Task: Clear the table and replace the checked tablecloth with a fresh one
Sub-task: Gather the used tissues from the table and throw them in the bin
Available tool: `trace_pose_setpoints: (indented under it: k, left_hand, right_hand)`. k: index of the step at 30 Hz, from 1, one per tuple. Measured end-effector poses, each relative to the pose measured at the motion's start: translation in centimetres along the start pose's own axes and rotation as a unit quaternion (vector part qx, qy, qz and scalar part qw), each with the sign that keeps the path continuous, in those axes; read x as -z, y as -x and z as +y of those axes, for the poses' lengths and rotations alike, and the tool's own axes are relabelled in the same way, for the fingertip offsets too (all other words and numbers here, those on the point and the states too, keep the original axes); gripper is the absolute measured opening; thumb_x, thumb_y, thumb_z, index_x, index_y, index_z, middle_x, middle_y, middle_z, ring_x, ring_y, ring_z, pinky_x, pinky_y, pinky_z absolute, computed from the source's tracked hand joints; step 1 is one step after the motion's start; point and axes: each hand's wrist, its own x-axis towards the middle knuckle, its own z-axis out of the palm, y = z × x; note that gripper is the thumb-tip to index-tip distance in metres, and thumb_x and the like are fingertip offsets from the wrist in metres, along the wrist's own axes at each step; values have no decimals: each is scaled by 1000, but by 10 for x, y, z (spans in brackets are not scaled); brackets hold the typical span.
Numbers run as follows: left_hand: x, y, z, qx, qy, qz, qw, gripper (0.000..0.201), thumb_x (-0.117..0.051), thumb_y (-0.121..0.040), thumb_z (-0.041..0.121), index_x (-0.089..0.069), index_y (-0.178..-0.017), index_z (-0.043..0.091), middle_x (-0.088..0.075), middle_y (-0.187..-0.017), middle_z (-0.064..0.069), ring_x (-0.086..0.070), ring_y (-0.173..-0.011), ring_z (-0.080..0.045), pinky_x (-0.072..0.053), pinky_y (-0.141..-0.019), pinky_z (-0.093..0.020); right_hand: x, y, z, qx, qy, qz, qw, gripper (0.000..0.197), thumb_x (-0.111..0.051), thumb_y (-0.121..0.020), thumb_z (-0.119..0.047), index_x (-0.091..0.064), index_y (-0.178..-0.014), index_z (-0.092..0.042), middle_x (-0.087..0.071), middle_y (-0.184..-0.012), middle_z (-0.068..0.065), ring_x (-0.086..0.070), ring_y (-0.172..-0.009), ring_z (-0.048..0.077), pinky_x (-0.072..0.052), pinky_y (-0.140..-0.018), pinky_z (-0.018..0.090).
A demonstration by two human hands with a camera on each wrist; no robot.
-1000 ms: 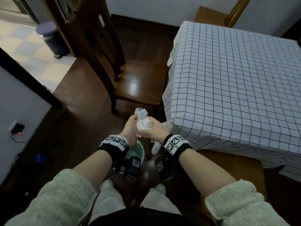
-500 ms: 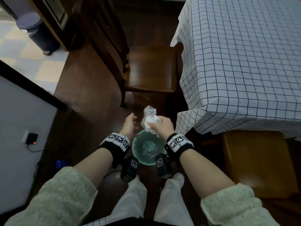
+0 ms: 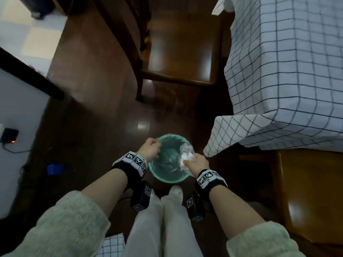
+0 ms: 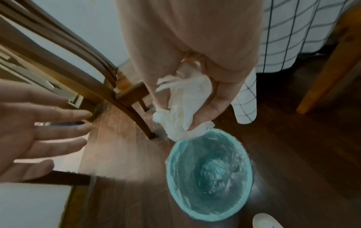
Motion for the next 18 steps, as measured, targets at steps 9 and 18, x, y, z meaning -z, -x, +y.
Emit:
trace_pose_setpoints:
  k: [9, 18]
  left_hand:
    - [-30, -128, -84, -27, -77, -27, 996, 23, -49, -94, 21, -54, -115, 12, -63, -104, -10, -62, -94, -25, -50, -84, -33]
    - [-32, -164, -125, -7, 60, -20, 998, 10, -56, -94, 18, -51, -103, 16, -60, -86, -5, -58, -67, -17, -43, -66, -29]
  right_hand:
    - [-92, -132, 44, 9, 118, -84, 989, 35, -61, -87, -23, -61, -121, -17, -65, -119, 6, -61, -107, 26, -49, -89, 31]
    - [-130, -193, 50, -20, 111, -134, 984, 73, -72, -81, -23, -38, -146, -15, -45, -142, 11, -51, -123, 28, -45, -92, 30]
